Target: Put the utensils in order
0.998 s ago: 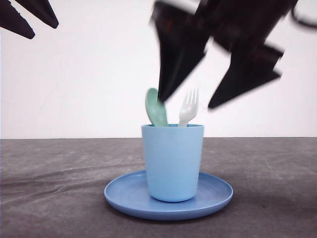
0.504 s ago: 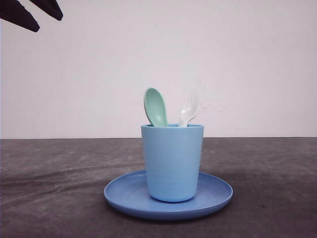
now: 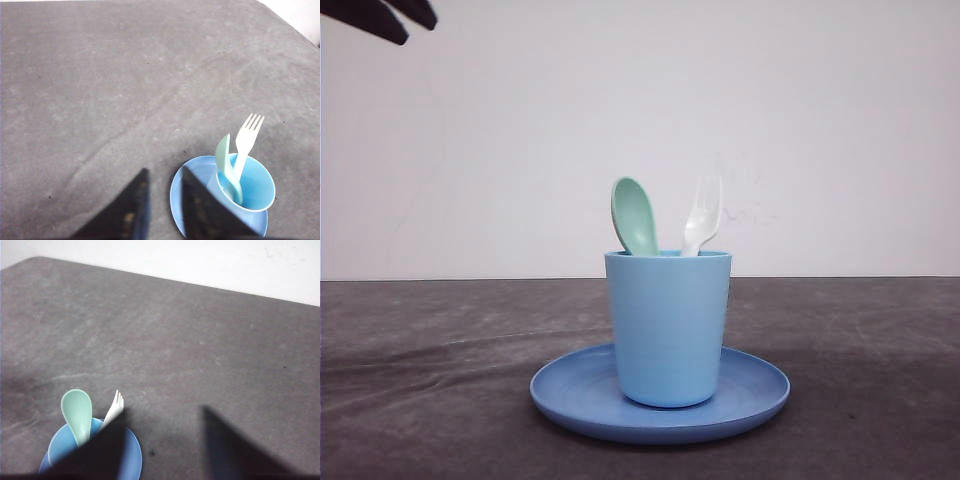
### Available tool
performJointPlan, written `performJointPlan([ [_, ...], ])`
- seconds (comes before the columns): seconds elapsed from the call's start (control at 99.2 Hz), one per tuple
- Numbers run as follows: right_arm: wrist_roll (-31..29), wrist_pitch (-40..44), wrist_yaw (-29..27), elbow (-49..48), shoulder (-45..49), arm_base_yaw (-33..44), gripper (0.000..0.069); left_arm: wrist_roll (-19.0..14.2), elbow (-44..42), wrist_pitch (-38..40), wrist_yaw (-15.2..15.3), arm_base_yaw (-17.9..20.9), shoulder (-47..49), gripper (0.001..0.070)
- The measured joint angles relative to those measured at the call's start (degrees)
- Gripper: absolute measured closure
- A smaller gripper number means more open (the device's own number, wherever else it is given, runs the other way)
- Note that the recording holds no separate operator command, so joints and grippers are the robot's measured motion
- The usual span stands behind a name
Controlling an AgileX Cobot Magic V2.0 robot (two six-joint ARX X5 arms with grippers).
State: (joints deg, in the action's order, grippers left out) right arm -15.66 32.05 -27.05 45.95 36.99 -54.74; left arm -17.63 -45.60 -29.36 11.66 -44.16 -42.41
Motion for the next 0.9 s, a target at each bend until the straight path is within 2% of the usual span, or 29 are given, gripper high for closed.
performJointPlan([
  [0.071,0.0,0.0,-0.2,0.0,0.0,0.0,0.0659,0.0,0.0,0.0,0.0,0.0,0.0,0.0682],
  [0.171,0.0,-0.1,-0.2,0.0,0.0,0.0,0.0681,0.0,0.0,0.0,0.0,0.0,0.0,0.0690],
  [0.897,0.0,-0.1,-0.2,0.0,0.0,0.0,0.0686,0.0,0.0,0.0,0.0,0.0,0.0,0.0691],
])
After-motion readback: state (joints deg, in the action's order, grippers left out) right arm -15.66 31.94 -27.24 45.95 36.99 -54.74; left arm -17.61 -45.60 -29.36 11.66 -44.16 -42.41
